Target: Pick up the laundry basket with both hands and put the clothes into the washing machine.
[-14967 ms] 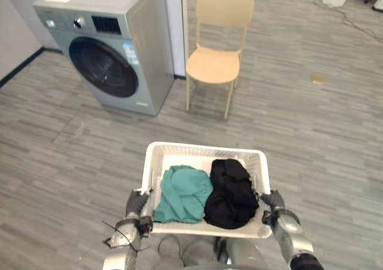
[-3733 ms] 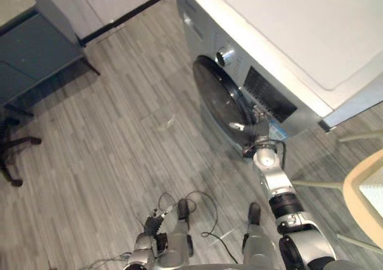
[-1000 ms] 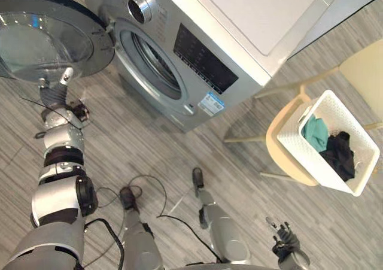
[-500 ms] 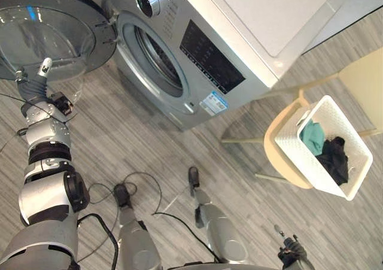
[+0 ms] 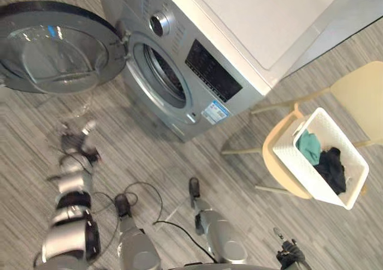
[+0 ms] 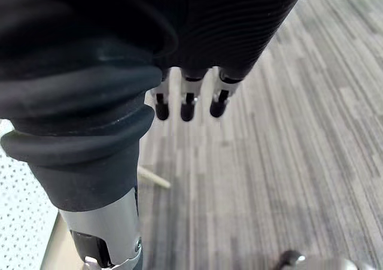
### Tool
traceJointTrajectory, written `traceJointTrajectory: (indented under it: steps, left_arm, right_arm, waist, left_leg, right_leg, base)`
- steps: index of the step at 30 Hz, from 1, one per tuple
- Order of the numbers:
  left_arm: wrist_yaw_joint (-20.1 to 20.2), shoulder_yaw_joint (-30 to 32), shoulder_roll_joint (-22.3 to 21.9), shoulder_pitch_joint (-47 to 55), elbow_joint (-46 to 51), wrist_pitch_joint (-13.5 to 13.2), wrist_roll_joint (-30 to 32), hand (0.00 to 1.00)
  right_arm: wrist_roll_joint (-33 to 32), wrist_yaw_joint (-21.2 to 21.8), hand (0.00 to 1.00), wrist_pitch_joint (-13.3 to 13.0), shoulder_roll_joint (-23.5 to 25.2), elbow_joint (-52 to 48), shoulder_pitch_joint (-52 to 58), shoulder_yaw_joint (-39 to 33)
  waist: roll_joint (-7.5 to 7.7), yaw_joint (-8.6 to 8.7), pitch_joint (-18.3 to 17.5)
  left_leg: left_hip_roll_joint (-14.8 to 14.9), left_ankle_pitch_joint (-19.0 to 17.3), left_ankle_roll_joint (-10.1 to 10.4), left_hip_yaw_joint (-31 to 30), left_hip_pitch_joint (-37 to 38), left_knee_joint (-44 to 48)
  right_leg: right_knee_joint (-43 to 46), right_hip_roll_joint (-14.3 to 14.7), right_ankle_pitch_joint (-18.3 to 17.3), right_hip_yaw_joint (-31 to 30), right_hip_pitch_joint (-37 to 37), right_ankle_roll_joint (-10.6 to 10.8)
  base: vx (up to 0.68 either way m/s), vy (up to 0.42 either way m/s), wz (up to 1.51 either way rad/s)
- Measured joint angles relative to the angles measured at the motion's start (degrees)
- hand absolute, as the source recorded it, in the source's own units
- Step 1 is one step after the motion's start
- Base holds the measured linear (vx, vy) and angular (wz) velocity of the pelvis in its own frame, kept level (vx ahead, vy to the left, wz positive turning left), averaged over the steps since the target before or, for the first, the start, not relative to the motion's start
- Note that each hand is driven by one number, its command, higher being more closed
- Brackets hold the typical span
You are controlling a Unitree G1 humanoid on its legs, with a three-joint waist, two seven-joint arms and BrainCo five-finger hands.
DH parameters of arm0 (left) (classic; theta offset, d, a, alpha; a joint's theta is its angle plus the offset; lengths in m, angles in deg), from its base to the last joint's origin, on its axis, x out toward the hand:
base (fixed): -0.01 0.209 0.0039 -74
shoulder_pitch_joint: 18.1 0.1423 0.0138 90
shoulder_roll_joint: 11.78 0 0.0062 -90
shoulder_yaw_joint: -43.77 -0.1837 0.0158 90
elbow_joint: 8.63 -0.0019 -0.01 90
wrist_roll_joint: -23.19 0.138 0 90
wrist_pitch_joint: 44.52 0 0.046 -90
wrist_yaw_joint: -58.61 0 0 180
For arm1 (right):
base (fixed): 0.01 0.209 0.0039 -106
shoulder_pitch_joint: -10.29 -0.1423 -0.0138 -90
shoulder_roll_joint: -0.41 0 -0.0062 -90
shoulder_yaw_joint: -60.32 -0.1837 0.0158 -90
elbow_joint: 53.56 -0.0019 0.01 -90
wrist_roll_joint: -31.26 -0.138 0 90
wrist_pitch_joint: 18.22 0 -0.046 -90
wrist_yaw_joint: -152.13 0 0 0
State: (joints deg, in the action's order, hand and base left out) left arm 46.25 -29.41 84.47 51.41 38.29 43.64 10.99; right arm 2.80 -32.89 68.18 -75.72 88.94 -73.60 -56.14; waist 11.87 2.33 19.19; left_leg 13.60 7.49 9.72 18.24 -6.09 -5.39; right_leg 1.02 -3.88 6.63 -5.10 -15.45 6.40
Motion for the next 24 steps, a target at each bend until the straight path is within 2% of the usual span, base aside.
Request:
traceJointTrajectory:
  steps: [1,2,3,6,9,13,15,18,21,24]
  left_arm:
    - [0.27,-1.48,-3.35,4.09,1.86,-0.65,0.03,0.0]
    - [0.66,-1.66,-4.94,6.26,2.66,-1.09,0.03,0.0]
    - [1.3,-1.68,-7.97,10.21,3.11,-1.83,-0.17,0.0]
    - [2.65,-1.71,-13.87,19.25,2.58,-3.19,-2.35,0.0]
    - [4.78,-1.53,-18.07,23.17,-4.11,-3.42,-2.94,0.0]
    - [6.32,0.9,-21.91,24.88,-15.26,-2.4,-2.85,0.0]
    - [7.19,5.67,-21.61,25.33,-19.05,-1.4,-2.56,0.0]
    - [7.38,10.77,-22.75,26.19,-20.99,0.23,-1.68,0.0]
    - [7.48,11.08,-22.76,26.68,-20.93,0.73,-0.13,0.0]
    - [8.69,10.66,-22.78,25.96,-20.79,0.86,3.98,0.0]
  right_arm:
    - [0.42,-0.01,0.0,0.13,-0.1,0.07,0.0,-0.29]
    - [0.92,0.02,0.0,0.15,-0.11,0.05,-0.05,-0.29]
    - [1.73,0.19,0.0,0.16,-0.11,0.07,-0.08,-0.29]
    - [3.78,0.26,0.0,0.56,-0.14,1.22,-0.01,-0.73]
    - [4.88,0.2,0.0,1.48,0.06,2.97,-0.23,-0.78]
    - [5.94,-0.05,0.0,1.75,1.32,5.9,-1.45,-1.81]
    - [5.93,-0.24,0.0,1.85,2.58,7.26,-2.17,-2.3]
    - [5.45,-0.26,0.0,2.29,3.99,8.07,-1.76,-3.38]
    - [4.25,-0.24,0.0,2.32,3.97,8.05,-1.61,-3.49]
    - [3.73,-0.2,0.0,2.3,4.04,8.13,-1.3,-3.46]
  waist:
    - [-2.02,-0.1,-1.49]
    - [-3.03,-0.18,-2.38]
    - [-5.16,-0.35,-3.64]
    - [-9.53,-1.29,-7.31]
    - [-11.59,-3.13,-10.39]
    - [-11.24,-3.32,-13.27]
    - [-10.82,-3.23,-14.85]
    - [-10.96,-3.24,-16.45]
    - [-11.01,-3.12,-17.35]
    - [-11.05,-3.05,-17.42]
  left_leg:
    - [-0.4,-0.03,-0.05,-0.77,0.01,-0.01]
    - [-0.56,-0.07,-0.11,-0.89,0.12,-0.01]
    - [-0.8,-0.18,-0.27,-1.17,1.01,-0.04]
    - [-0.84,-1.2,-0.68,-1.58,3.36,-0.42]
    - [-0.99,-1.65,-0.84,-2.39,5.02,-0.46]
    - [-2.12,-1.99,-1.38,-4.03,6.81,-0.49]
    - [-2.85,-2.24,-1.71,-4.25,7.74,-0.52]
    - [-3.92,-3.59,-2.01,-4.29,9.02,-0.53]
    - [-4.23,-3.87,-2.28,-4.07,9.78,-0.54]
    - [-4.23,-4.02,-1.95,-3.04,11.51,-0.53]
  right_leg:
    - [0.36,-0.51,-0.74,0.67,0.44,-0.05]
    - [0.63,-0.73,-1.16,0.89,0.6,-0.08]
    - [0.88,-1.12,-2.05,1.6,1.87,0.0]
    - [1.09,-1.46,-3.62,3.14,5.43,0.21]
    - [1.69,-2.01,-5.06,4.82,7.75,0.9]
    - [1.75,-3.44,-5.86,6.86,10.54,1.52]
    - [1.33,-4.34,-5.89,7.46,11.96,1.6]
    - [0.57,-5.46,-5.92,7.76,14.18,1.64]
    - [0.41,-5.79,-5.91,7.69,14.49,1.63]
    - [0.57,-5.71,-5.86,6.73,15.34,1.56]
  base:
    - [0.04,0.047,0.34]
    - [0.06,0.042,0.35]
    - [0.04,0.024,0.32]
    - [0.03,0.025,0.28]
    - [0.02,0.021,0.28]
    - [0.04,0.034,0.34]
    - [0.01,0.044,0.11]
    - [0.0,0.051,0.07]
    - [0.01,0.014,-0.01]
    - [0.03,0.0,-0.17]
